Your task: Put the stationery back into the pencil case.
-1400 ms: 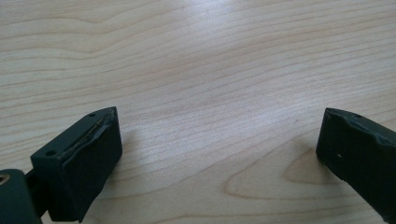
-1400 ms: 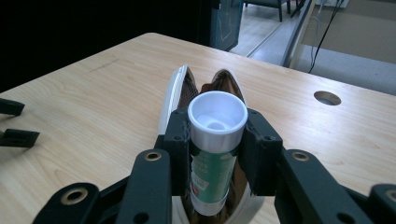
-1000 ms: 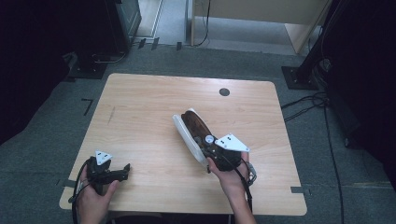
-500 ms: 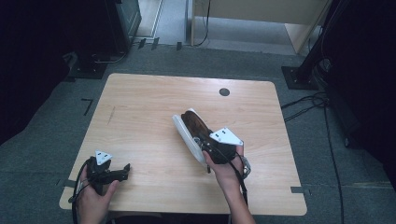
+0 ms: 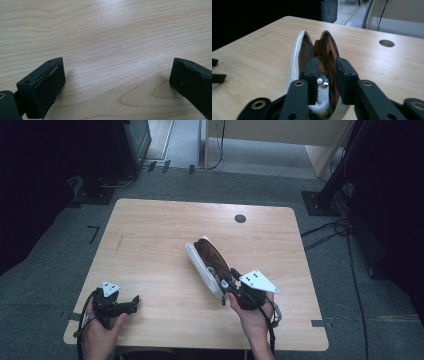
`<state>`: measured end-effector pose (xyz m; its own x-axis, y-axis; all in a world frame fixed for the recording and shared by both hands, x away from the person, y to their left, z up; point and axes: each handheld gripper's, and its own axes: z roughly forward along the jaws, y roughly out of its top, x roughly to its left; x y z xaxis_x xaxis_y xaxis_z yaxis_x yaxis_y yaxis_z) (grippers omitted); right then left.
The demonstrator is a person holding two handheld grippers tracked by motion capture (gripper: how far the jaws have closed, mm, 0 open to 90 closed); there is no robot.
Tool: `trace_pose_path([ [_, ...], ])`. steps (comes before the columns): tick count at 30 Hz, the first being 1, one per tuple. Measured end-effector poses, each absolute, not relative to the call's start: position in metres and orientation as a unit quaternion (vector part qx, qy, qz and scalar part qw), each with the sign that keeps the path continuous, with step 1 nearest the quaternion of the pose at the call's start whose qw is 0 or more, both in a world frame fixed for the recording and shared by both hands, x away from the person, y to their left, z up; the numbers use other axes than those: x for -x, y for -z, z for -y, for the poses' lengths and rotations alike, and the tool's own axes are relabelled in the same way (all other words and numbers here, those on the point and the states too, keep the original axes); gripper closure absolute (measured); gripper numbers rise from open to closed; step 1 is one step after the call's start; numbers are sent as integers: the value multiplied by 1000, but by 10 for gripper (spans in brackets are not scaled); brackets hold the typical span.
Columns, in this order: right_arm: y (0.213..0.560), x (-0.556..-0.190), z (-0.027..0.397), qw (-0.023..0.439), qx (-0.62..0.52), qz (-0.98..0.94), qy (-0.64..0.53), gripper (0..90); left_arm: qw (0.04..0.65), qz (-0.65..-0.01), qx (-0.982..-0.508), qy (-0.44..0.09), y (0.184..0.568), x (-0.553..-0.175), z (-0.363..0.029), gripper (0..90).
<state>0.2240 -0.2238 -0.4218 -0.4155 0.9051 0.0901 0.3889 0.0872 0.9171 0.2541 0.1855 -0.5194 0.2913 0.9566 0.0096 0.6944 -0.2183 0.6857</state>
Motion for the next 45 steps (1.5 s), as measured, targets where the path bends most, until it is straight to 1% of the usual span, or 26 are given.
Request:
trace_pose_path([
  [5, 432, -204, 227, 259, -470, -695, -479, 867, 294, -552, -748, -223, 519, -254, -185, 5],
  [8, 440, -197, 227, 253, -475, -697, -474, 900, 294, -552, -748, -223, 519, -254, -185, 5],
  [9, 447, -198, 225, 242, -483, -700, -468, 900, 294, -552, -748, -223, 519, -254, -185, 5],
  [13, 454, -206, 218, 236, -485, -703, -463, 900, 294, -552, -748, -223, 519, -254, -185, 5],
  [17, 456, -230, 209, 239, -485, -709, -452, 900, 294, -552, -748, -223, 519, -254, -185, 4],
  [20, 451, -248, 206, 242, -487, -707, -452, 900, 294, -552, -748, -223, 519, -254, -185, 5],
  [21, 441, -249, 205, 248, -480, -702, -464, 900, 294, -552, -748, -223, 519, -254, -185, 5],
  [26, 434, -237, 205, 259, -470, -700, -472, 900, 294, -552, -748, -223, 519, -254, -185, 5],
  [31, 437, -219, 221, 271, -485, -683, -473, 900, 294, -552, -748, -223, 519, -254, -185, 5],
  [35, 440, -208, 232, 259, -498, -678, -475, 891, 294, -552, -748, -223, 519, -254, -185, 5],
  [39, 443, -207, 232, 258, -498, -682, -470, 880, 294, -552, -748, -223, 519, -254, -185, 5],
  [45, 441, -216, 226, 257, -488, -691, -468, 871, 294, -552, -748, -223, 519, -254, -185, 5],
])
